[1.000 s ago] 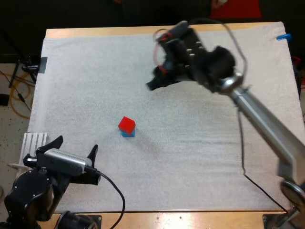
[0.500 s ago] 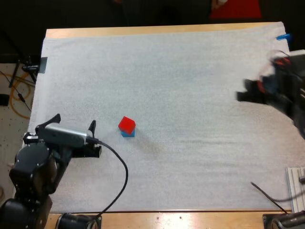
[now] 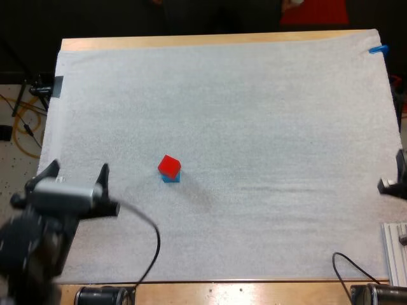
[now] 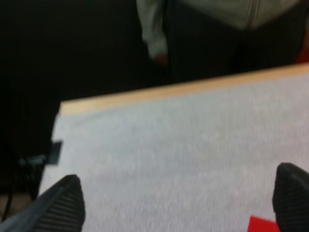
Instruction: Stack red cube on blue cube
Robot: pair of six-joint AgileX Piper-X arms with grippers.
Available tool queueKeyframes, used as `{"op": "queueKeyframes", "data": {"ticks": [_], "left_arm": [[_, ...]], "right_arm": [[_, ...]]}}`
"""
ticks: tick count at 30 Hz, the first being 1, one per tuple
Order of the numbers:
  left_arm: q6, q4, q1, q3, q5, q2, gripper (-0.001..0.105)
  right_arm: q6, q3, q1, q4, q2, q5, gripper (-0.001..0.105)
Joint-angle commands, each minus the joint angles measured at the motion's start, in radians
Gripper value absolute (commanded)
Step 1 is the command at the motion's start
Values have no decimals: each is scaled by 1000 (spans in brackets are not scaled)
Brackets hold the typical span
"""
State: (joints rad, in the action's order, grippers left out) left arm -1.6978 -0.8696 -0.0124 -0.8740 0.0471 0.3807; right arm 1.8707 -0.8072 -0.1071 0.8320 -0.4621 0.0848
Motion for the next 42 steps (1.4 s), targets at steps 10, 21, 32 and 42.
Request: {"op": "queueKeyframes", "data": {"ticks": [10,21,32,42], "left_arm": [[3,-57,-2,198,125,-491,76],[23,-129,1,270,136,-529,76],[23,-60,1,394,121,-527,76],[23,-82,1,394,121,-527,76]], "right_arm": [[-67,139,-4,18,368,113,46],[-86,231,-4,142,515,107,46],[-57,306,-4,151,515,107,46],[-60,306,-4,151,515,102,46]]}}
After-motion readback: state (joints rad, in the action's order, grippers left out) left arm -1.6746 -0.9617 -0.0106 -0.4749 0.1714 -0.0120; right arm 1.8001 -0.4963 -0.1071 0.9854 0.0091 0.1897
